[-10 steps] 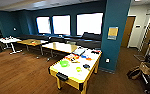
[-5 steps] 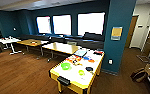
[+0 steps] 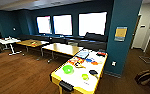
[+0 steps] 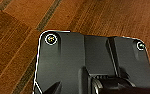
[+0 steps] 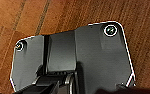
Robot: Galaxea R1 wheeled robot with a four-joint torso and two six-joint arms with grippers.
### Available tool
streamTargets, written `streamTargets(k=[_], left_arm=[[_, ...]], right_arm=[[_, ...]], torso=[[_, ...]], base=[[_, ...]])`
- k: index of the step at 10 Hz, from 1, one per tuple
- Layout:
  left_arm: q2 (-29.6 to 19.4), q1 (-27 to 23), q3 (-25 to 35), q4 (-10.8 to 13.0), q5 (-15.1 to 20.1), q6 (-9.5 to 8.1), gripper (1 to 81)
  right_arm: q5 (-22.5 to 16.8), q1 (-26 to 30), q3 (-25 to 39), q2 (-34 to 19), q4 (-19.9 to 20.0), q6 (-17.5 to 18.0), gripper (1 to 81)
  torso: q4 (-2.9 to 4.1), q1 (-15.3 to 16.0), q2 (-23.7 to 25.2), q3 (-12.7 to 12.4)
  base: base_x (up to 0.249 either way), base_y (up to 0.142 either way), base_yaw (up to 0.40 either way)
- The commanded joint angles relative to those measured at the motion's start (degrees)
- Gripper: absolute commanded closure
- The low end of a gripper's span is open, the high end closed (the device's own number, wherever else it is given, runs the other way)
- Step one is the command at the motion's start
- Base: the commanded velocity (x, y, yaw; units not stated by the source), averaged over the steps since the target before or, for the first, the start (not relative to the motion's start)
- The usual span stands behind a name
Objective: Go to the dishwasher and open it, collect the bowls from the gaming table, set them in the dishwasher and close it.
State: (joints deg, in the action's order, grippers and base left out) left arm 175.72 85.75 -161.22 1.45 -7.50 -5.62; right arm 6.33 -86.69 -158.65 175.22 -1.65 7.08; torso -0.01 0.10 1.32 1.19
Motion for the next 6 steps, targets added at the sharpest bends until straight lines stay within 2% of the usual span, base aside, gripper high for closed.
streamTargets(k=[1, 2, 6], left_arm=[[-0.3, -2.8, -0.1, -0.2, 2.8, 0.17, 1.0], [-0.3, -2.8, -0.1, -0.2, 2.8, 0.17, 1.0], [-0.3, -2.7, -0.1, -0.3, 2.8, 0.17, 1.0]], right_arm=[[-2.7, 2.9, 0.1, 0.1, -0.4, -0.1, 1.0], [-2.7, 2.9, 0.1, 0.1, -0.4, -0.1, 1.0], [-2.6, 2.9, 0.2, 0.1, -0.4, -0.1, 1.0]], torso=[[0.0, 0.0, 0.0, 0.0], [0.0, 0.0, 0.0, 0.0], [0.0, 0.1, 0.0, 0.0]], base=[[0.14, 0.153, 0.0], [0.134, 0.173, 0.0], [0.0, 0.223, 0.0]])
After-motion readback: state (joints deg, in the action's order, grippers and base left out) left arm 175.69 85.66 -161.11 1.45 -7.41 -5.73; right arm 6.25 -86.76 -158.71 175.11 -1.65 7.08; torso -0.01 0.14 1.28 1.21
